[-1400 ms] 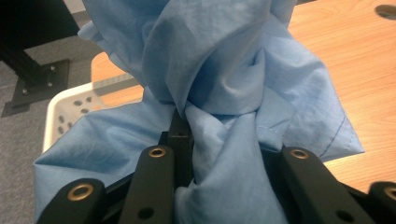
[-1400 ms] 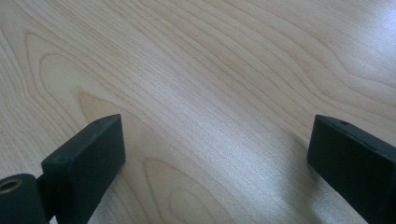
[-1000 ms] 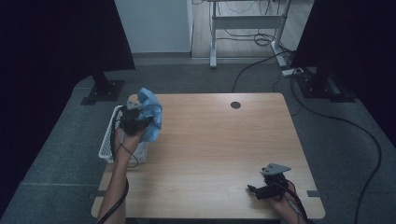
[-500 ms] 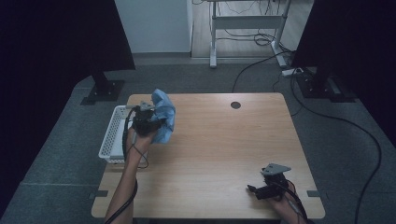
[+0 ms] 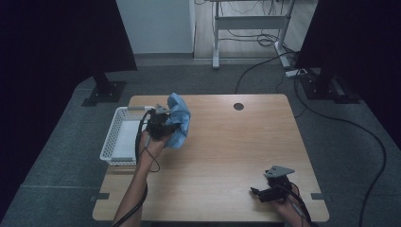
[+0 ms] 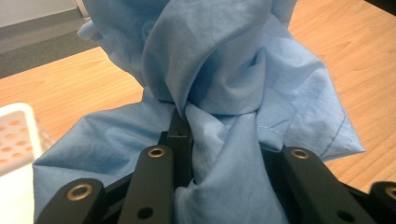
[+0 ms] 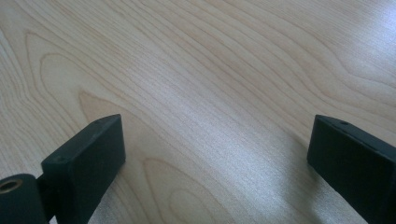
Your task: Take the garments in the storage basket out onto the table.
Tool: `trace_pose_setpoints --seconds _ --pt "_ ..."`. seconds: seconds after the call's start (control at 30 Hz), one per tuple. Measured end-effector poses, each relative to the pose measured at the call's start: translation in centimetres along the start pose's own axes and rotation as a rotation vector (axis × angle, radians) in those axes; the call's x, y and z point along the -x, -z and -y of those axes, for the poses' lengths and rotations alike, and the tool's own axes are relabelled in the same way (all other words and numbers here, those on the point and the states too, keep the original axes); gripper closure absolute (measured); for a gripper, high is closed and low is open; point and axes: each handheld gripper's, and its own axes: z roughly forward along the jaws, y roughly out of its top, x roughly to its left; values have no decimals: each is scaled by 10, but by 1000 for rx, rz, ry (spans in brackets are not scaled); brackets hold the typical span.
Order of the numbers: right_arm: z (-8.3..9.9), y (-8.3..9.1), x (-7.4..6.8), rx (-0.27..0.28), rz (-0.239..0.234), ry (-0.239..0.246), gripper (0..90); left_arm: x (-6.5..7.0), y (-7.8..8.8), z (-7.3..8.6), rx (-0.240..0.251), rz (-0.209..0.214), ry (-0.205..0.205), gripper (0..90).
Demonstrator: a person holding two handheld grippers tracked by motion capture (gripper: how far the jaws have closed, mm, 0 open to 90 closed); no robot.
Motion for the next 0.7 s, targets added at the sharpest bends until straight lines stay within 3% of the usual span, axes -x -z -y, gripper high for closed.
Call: trace_pose_setpoints --seconds 0.7 --pt "0 0 0 1 -1 1 43 42 -26 2 -18 105 -45 668"
